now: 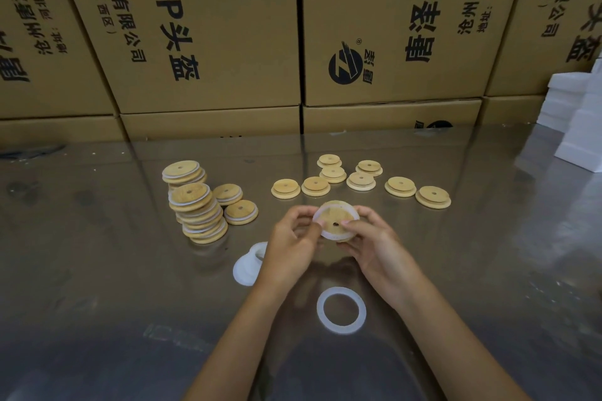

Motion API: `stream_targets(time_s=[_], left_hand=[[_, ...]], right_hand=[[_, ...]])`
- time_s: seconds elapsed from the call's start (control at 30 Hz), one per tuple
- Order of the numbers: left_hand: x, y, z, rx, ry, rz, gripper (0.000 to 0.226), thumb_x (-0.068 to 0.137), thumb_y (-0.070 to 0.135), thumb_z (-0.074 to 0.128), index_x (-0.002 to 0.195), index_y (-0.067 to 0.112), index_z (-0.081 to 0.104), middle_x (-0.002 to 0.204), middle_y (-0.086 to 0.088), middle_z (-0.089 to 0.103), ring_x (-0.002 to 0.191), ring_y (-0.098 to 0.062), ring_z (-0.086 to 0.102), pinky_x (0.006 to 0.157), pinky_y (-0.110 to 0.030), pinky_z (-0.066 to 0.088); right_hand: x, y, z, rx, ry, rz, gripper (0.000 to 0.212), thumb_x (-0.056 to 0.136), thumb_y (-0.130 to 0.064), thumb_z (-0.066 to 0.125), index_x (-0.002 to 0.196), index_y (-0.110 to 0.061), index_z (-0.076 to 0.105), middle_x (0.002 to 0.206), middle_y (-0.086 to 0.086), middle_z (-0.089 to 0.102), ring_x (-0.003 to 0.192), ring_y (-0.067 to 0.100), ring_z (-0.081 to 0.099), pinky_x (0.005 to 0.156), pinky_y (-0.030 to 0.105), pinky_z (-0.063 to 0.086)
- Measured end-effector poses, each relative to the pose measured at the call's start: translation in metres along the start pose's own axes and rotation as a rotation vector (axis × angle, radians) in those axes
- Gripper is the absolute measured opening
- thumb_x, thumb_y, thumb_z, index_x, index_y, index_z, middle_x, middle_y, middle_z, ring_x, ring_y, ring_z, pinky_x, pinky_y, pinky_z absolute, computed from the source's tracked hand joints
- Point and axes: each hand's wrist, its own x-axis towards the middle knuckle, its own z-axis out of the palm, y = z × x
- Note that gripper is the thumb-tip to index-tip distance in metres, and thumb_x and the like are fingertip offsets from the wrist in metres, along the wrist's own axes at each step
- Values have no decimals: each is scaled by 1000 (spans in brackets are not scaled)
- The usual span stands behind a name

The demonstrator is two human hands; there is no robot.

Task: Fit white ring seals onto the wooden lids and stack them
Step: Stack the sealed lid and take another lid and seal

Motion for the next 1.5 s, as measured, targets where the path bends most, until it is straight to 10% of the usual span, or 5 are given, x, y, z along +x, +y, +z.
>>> stream_targets(time_s=[0.8,1.13,1.5], left_hand=[[8,-6,-14,279,2,151,17,92,10,61,81,22,62,79,11,69,77,-6,64,73,-20,50],[10,-7,-19,401,-121,190,16,95,19,59,80,26,60,81,11,64,83,-23,59,79,-40,48],[-1,-10,-8,498,-120,234,12,94,28,61,83,23,59,80,7,63,62,-5,51,58,-19,42]], right_hand=[[-5,5,3,-277,33,-116,22,94,-7,63,116,-4,64,95,3,72,80,8,63,66,17,47],[-2,2,-4,-131,50,-39,19,97,-12,57,114,-10,66,99,3,74,90,14,66,71,21,50],[0,3,-3,10,122,-11,32,96,-12,59,127,-3,58,116,19,69,100,25,64,96,38,47]])
